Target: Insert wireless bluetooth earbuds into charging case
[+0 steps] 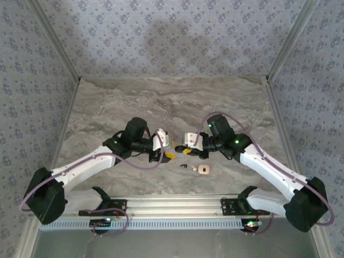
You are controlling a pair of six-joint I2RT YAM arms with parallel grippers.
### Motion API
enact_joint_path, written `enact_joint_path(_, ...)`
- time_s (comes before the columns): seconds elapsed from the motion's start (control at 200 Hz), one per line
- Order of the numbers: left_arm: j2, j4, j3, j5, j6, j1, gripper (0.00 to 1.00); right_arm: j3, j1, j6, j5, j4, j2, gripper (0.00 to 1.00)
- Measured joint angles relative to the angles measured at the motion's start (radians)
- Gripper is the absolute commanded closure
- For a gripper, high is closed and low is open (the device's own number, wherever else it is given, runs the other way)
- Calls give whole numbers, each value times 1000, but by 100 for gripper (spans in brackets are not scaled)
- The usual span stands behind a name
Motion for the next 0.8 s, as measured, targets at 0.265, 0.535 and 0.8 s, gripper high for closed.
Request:
enact_joint_path(0.265,-31,169,-65,30,-98,29,45,-203,-117,241,-151,286,-130,86)
enact_joint_path(0.535,-31,223,-65,58,-126,29,44,-275,-135,407,-180,491,-146,86)
enact_joint_path(0.8,-11,222,-65,70,-125,29,44,-279,-135,476,-201,595,-143,86)
